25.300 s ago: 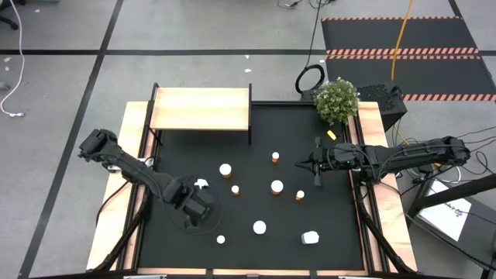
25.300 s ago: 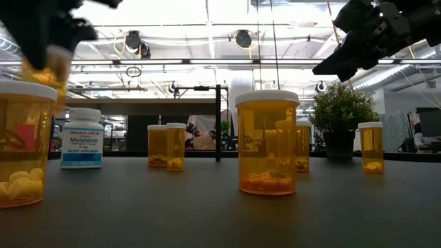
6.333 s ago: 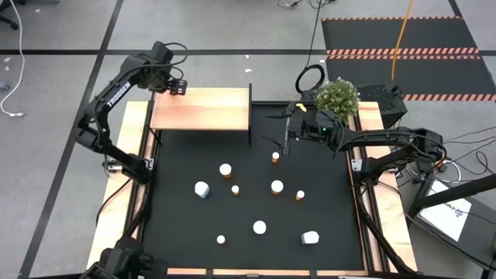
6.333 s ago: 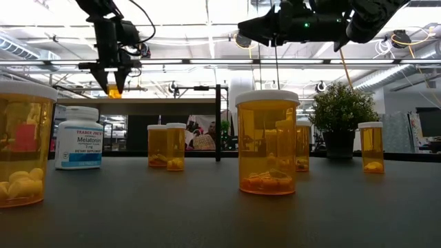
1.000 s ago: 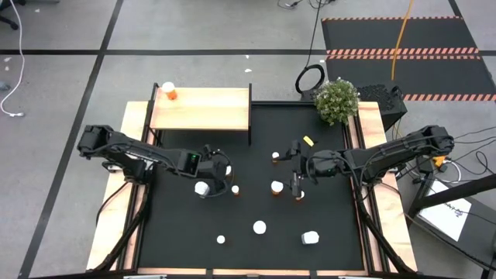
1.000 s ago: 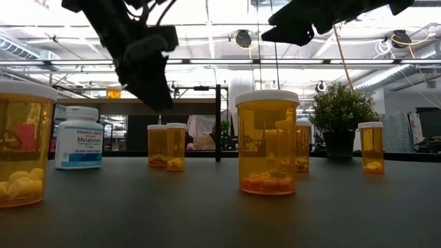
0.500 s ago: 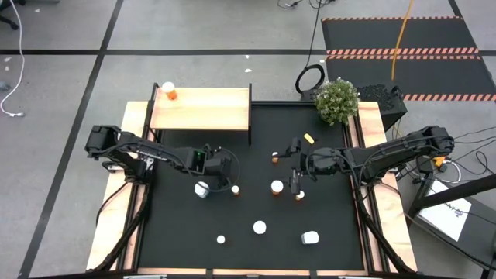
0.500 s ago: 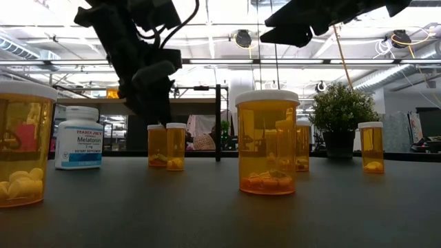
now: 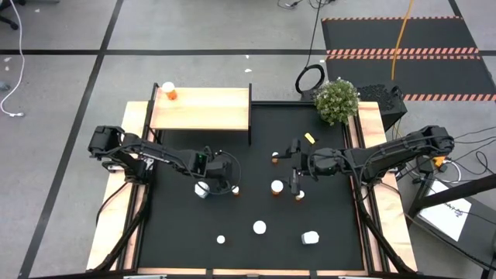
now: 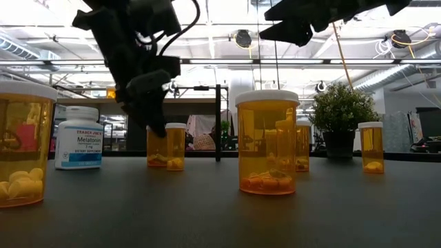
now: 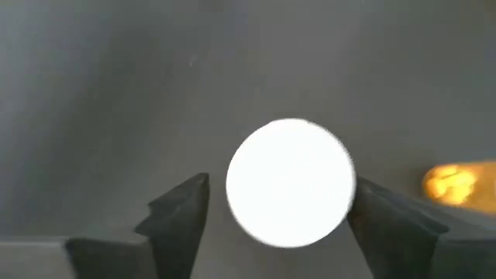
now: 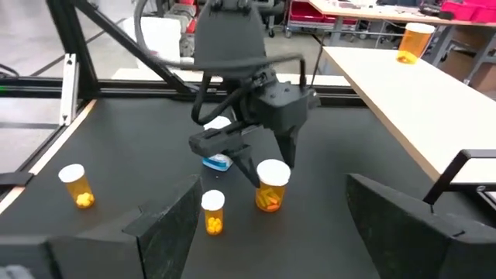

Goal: Pick and place medicine bottles onto shelf by color
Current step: Put the large orange pill bottle on the shelf aligned with the other large orange pill bottle

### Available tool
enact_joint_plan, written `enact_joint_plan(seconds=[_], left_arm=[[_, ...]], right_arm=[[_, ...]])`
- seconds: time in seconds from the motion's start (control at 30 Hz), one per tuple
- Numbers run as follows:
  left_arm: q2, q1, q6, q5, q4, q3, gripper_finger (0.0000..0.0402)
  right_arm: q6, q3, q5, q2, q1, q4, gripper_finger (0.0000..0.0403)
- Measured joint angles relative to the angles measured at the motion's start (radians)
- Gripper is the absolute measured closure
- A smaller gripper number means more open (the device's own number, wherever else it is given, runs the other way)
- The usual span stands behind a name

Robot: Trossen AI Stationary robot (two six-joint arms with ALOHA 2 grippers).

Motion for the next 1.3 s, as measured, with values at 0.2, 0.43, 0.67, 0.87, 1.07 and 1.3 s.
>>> enact_joint_plan(seconds=[0.2, 0.43, 0.67, 0.87, 1.07, 1.3], left_arm=[[0.000, 0.000, 0.033, 0.017, 0.004, 0.000, 0.0182], [0.000, 0.000, 0.057, 0.021, 0.010, 0.000, 0.0182], [0.000, -0.001, 0.057, 0.021, 0.009, 0.000, 0.0189], [-0.032, -0.001, 0.054, 0.045, 0.007, 0.000, 0.0185], [-0.114, -0.018, 0.029, 0.046, -0.039, 0.001, 0.0182], [-0.223, -0.046, -0.015, 0.044, -0.107, 0.000, 0.0193]], right_arm=[[-0.020, 0.000, 0.000, 0.000, 0.012, 0.005, 0.0091], [-0.041, 0.000, 0.000, 0.000, 0.011, 0.004, 0.0091], [-0.041, 0.000, 0.000, 0.000, 0.011, 0.004, 0.0091], [-0.041, 0.000, 0.000, 0.000, 0.011, 0.003, 0.0091], [-0.041, 0.000, 0.000, 0.000, 0.011, 0.000, 0.0091], [-0.041, 0.000, 0.000, 0.000, 0.011, -0.002, 0.0091]])
